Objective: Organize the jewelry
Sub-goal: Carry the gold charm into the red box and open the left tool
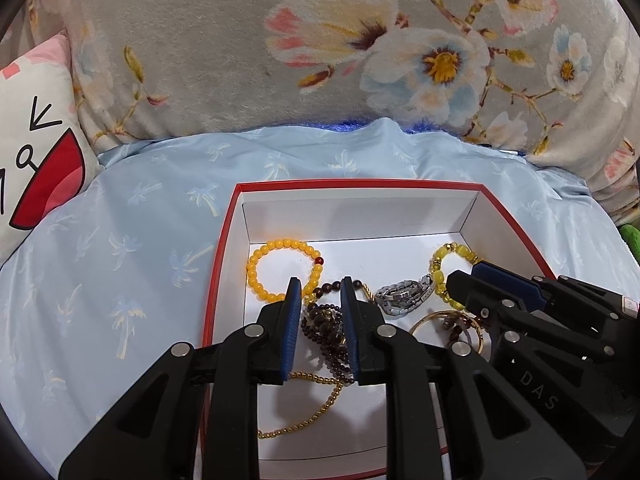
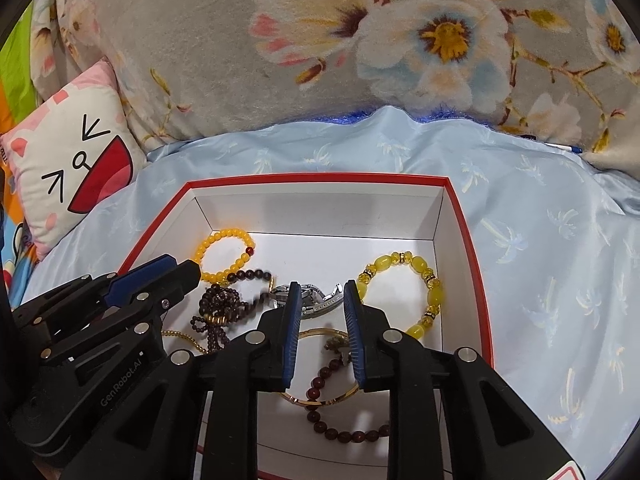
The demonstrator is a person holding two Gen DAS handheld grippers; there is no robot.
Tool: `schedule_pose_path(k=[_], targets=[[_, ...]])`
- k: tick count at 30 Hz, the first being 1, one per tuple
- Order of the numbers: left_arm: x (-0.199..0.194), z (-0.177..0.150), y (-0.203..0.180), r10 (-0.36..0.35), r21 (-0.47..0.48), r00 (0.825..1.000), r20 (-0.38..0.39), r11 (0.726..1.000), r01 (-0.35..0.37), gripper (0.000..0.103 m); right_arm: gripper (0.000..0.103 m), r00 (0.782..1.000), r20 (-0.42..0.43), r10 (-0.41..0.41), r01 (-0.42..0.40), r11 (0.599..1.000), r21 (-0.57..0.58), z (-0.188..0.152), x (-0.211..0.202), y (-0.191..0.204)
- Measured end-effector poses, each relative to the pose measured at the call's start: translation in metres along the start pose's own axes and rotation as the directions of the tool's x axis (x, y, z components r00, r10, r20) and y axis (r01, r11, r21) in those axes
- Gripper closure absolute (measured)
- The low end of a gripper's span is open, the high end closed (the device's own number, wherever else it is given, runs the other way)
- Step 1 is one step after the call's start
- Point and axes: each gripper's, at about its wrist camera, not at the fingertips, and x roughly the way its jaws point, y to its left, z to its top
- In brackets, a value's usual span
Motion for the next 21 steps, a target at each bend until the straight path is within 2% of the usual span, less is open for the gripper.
schedule_pose_path(k=[12,21], targets=[[-0.003,0.0,0.0,0.006,-0.004,1.0,-0.003,1.0,-0.006,0.084,0.08,1.0,0.0,0.004,-0.004,1.0,-0.002,-0.001,-0.003,0.002],[-0.017,-0.002,-0.003,0.034,-0.015,0.999,0.002,0.999,-0.033,0.084,0.079,1.0,0.025,0.003,-0.003,1.0,0.026,-0.004,-0.026,0.003]])
